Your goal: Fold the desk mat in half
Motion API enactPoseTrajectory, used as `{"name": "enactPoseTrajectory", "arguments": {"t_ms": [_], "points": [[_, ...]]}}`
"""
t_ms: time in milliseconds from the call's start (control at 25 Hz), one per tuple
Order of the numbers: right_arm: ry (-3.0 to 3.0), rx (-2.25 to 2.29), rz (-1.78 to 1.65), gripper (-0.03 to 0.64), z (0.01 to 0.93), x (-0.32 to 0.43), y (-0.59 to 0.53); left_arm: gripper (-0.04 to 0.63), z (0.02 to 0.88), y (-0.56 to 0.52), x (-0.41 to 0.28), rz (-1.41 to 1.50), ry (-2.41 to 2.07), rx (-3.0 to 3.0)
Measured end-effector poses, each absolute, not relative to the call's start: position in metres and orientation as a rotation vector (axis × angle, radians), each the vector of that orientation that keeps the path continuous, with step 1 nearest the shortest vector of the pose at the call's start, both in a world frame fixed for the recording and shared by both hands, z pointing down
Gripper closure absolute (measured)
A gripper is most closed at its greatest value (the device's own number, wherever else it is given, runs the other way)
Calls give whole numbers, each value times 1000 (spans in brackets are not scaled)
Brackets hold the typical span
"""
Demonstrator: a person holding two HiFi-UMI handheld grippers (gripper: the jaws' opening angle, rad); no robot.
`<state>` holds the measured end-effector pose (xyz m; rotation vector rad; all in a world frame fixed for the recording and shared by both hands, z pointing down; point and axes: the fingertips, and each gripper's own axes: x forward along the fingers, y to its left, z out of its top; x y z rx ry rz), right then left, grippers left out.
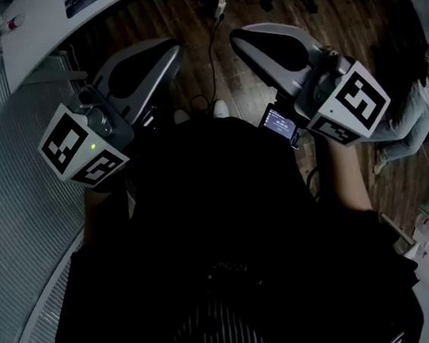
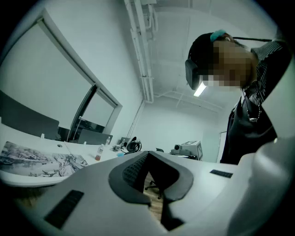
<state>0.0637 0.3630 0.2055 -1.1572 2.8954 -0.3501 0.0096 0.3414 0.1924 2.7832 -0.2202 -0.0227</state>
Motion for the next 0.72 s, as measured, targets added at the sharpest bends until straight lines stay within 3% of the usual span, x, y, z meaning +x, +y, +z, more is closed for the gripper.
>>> {"name": "enactPoseTrajectory", "arguments": {"t_ms": [720], "points": [[2906, -1014, -320, 614, 210, 90, 381, 588, 197, 368, 39, 64, -328, 2810]]}}
